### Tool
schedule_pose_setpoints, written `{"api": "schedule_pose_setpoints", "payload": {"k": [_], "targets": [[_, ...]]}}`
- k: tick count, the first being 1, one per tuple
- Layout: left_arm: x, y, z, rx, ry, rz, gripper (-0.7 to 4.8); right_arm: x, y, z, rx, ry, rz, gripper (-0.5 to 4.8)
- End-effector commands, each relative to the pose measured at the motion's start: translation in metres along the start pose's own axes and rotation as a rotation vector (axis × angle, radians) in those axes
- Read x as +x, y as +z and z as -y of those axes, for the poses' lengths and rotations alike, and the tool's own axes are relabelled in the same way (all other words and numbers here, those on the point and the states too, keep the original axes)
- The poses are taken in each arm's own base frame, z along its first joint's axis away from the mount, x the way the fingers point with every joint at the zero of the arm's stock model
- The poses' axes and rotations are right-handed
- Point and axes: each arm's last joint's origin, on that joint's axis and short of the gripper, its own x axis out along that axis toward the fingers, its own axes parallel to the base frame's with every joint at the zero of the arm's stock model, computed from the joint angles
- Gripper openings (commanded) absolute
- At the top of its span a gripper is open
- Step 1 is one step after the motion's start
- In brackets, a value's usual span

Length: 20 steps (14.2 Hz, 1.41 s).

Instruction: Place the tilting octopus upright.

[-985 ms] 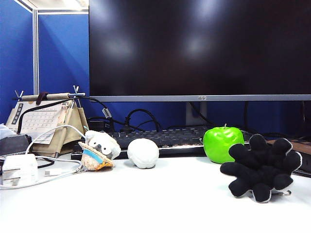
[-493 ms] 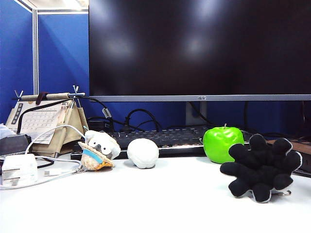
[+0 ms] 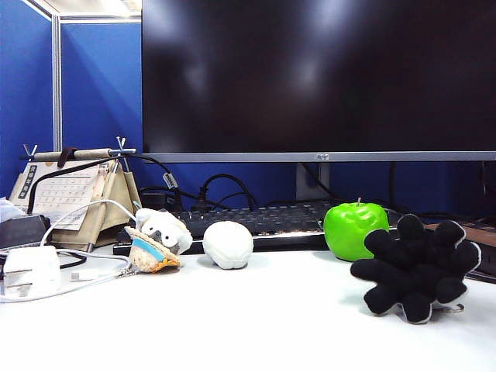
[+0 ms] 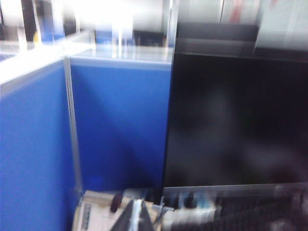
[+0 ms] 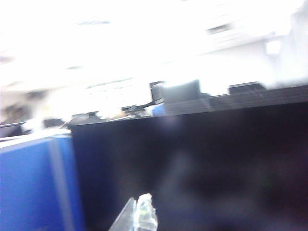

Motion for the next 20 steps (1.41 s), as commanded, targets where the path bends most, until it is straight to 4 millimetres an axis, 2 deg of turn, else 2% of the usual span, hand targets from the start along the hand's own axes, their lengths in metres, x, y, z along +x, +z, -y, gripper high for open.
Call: {"api": "schedule_pose_setpoints", "payload": {"k": [1,2,4,5,7,8,10,12,14,16,18,20], "targets": [[0.049,0.033,-0.005,-0.009,-0.057,-0.205,-0.02,0.043,0.038,0.003,0.046,-0.026,-0.305,-0.07],[0.072,0.032,-0.006,-0.036,-0.127,-0.29,-0.02,0.064,0.04,0.01,0.091,-0.064,-0.467,-0.07],[0.107,0.011,-0.008,-0.12,-0.284,-0.477,-0.03,0.095,0.019,0.027,0.185,-0.126,-0.744,-0.07],[0.126,-0.012,-0.009,-0.214,-0.388,-0.643,-0.03,0.114,-0.01,0.043,0.268,-0.176,-0.949,-0.07],[0.146,-0.038,-0.003,-0.334,-0.546,-0.834,-0.03,0.131,-0.052,0.059,0.388,-0.244,-1.257,-0.07],[0.155,-0.049,0.002,-0.338,-0.589,-0.894,-0.03,0.142,-0.07,0.065,0.415,-0.249,-1.338,-0.07],[0.172,-0.066,0.028,-0.308,-0.702,-0.983,-0.03,0.16,-0.106,0.067,0.419,-0.213,-1.438,-0.07],[0.18,-0.074,0.057,-0.258,-0.815,-0.996,-0.03,0.164,-0.135,0.059,0.408,-0.168,-1.52,-0.07],[0.181,-0.072,0.086,-0.195,-0.926,-0.947,-0.03,0.159,-0.162,0.048,0.39,-0.124,-1.586,-0.06],[0.179,-0.07,0.104,-0.135,-0.961,-0.903,-0.03,0.155,-0.185,0.044,0.375,-0.099,-1.606,-0.05],[0.178,-0.071,0.114,-0.082,-0.935,-0.905,-0.02,0.149,-0.202,0.042,0.37,-0.086,-1.623,-0.05],[0.18,-0.076,0.116,-0.025,-0.845,-0.924,-0.01,0.142,-0.217,0.044,0.376,-0.092,-1.647,0.42]]}}
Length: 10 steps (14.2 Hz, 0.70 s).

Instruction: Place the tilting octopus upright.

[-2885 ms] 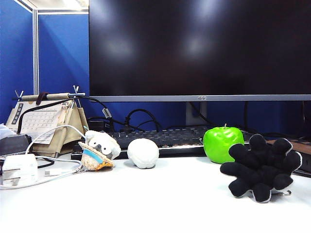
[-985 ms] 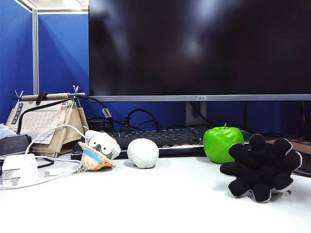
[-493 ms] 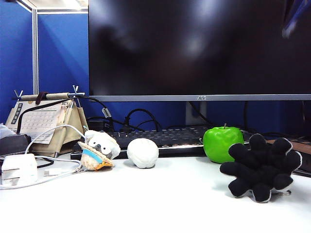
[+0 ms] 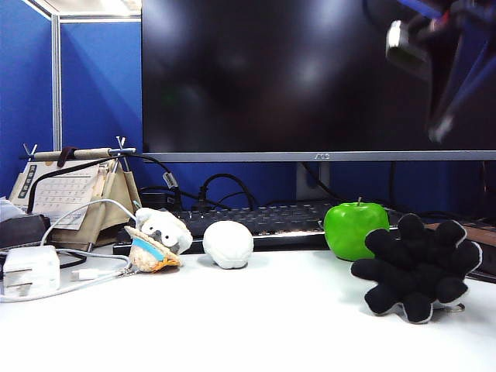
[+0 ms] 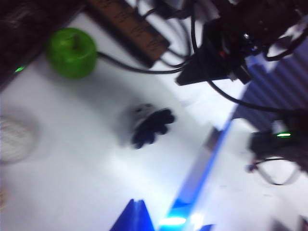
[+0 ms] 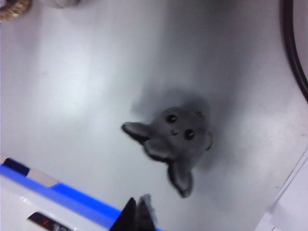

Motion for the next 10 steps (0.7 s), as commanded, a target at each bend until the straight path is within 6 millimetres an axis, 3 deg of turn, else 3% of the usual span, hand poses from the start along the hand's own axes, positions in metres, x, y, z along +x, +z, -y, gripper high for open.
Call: {"api": "schedule_pose_setpoints", "payload": {"k": [1,2,8,10], "targets": [[0.003,0.001,-0.005,0.0,0.114,-0.01,0.0,0.011,-0.002,0.006,0.001,-0.003,0.007,0.78],[0.005,0.001,-0.007,-0.011,0.123,-0.019,0.33,0.017,-0.005,0.008,0.002,-0.004,-0.003,0.99],[0.021,0.001,-0.017,-0.041,0.134,-0.064,0.36,0.031,-0.012,0.01,-0.004,-0.002,-0.04,1.0],[0.028,0.001,-0.021,-0.052,0.131,-0.086,0.54,0.036,-0.015,0.011,-0.001,-0.004,-0.06,1.59]]}}
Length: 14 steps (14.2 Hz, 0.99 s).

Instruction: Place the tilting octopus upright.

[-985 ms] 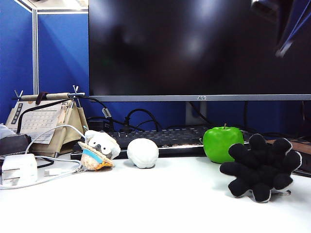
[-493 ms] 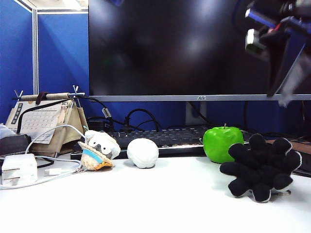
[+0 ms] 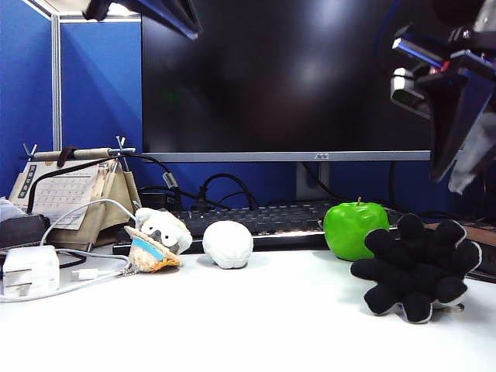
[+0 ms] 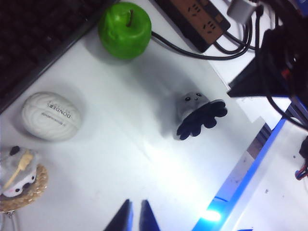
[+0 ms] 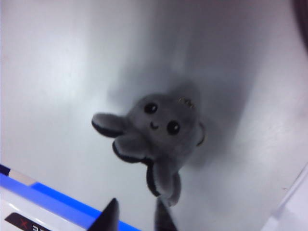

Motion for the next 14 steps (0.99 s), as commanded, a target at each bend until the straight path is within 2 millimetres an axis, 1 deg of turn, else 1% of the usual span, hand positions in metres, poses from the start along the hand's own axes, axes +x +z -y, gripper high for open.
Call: {"api": "schedule_pose_setpoints", "payload": {"k": [1,9,11,14], "targets": [[0.006,0.001,-0.002,-0.009,0.0,-0.013,0.95,0.003,-0.003,0.0,-0.002,0.001,-0.014,1.81],[0.008,0.0,0.003,-0.022,-0.208,-0.023,1.0,0.006,-0.006,0.002,0.013,-0.006,-0.055,1.81],[0.008,0.0,0.003,-0.022,-0.21,-0.022,1.0,0.007,-0.005,0.002,0.015,-0.007,-0.06,1.81],[0.008,0.0,0.003,-0.021,-0.209,-0.022,1.0,0.018,-0.005,0.005,0.021,0.039,-0.101,1.8]]}}
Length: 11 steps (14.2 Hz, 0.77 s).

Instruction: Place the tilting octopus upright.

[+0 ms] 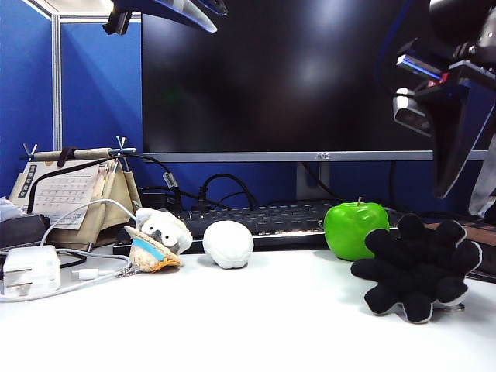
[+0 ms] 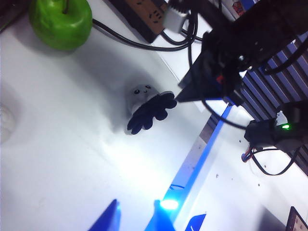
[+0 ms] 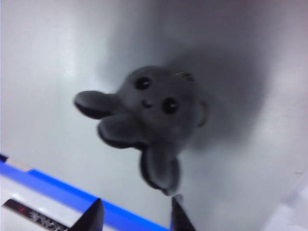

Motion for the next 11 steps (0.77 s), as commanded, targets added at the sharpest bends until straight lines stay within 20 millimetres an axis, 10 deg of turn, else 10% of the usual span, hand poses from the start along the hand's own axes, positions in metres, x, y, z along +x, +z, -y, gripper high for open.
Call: {"api": "schedule_pose_setpoints", "payload": {"k": [1,11], "targets": [[-0.001,0.001,0.001,0.002,-0.009,0.005,1.0,0.007,0.001,0.002,-0.012,0.028,-0.022,1.8],[-0.001,0.001,0.001,0.002,-0.006,0.005,1.0,0.03,0.013,0.008,-0.007,0.03,-0.052,1.71]]}}
